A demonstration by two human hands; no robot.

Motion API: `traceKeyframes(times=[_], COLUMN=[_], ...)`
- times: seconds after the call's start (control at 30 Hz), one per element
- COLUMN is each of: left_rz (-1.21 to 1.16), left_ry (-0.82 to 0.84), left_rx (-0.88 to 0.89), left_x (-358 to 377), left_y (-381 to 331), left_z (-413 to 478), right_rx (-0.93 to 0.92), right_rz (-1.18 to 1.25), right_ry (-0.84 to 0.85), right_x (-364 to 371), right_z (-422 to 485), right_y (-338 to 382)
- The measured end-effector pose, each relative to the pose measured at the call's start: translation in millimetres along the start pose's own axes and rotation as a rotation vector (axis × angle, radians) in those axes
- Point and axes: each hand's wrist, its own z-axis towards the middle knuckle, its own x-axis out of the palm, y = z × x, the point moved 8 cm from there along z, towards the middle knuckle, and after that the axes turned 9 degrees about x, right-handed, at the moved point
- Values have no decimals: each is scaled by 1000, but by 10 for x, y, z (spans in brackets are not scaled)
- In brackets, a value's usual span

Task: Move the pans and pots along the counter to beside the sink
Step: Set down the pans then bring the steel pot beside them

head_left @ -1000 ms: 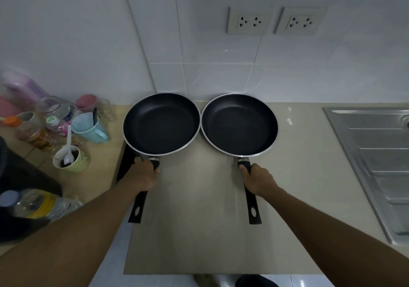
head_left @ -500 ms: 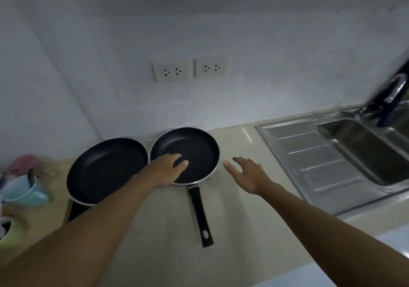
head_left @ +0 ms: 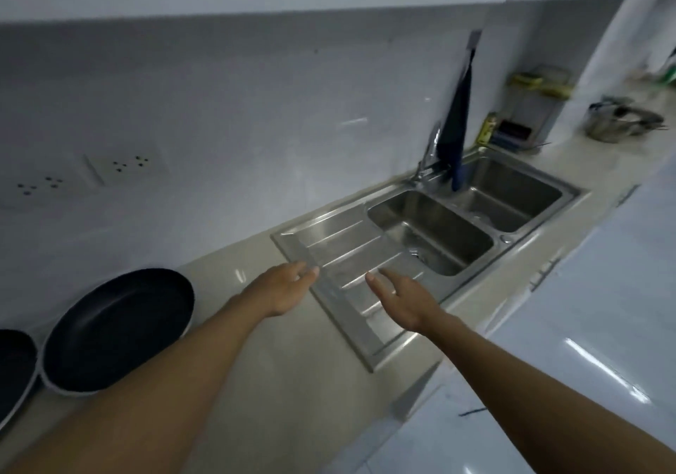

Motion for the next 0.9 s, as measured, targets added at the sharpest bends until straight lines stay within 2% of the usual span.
traceKeyframes(times=[0.23,0.43,0.63,0.9], left_rz=[-9,44,101,138], left_ry=[64,187,247,341], left_rx=[162,304,405,532], left_x=[746,1365,1704,2242], left_y=[-1653,-2936,-3940,-5243], left_z=[976,1542,2255,3392], right_rx=[120,288,394,489], right_rz=[80,142,205,244], right_ry=[-85,-166,-301,-394], right_x=[-1124,-1917,-2650,-3601], right_z=[42,-77,3,436], right_y=[-1514,-2653,-3521,-4584])
